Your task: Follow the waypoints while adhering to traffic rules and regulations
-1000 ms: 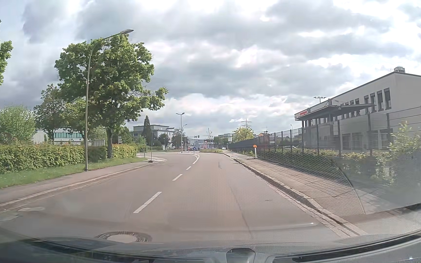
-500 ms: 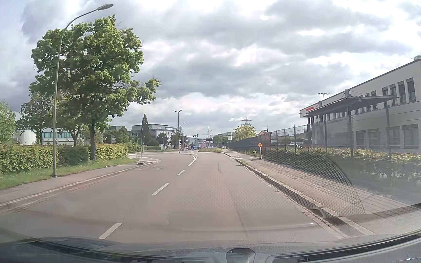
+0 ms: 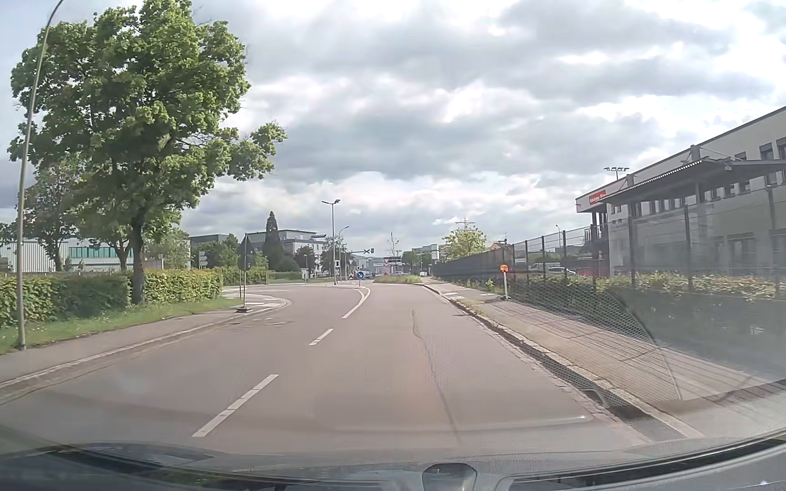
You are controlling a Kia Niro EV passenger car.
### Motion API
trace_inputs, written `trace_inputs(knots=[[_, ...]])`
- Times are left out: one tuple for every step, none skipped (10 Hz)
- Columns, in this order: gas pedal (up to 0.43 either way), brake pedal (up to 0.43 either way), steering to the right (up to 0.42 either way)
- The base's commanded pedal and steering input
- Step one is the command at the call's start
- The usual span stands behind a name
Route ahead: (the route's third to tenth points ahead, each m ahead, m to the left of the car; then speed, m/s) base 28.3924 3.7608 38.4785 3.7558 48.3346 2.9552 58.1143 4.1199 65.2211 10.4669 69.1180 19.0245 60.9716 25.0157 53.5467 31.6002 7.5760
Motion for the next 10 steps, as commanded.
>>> trace_inputs(knots=[[0.047,0.000,-0.007],[0.047,0.000,-0.007],[0.047,0.000,-0.007],[0.047,0.000,-0.006],[0.047,0.000,-0.006],[0.047,0.000,-0.005],[0.047,0.000,-0.004],[0.047,0.000,-0.004],[0.047,0.000,-0.004],[0.047,0.000,-0.004]])
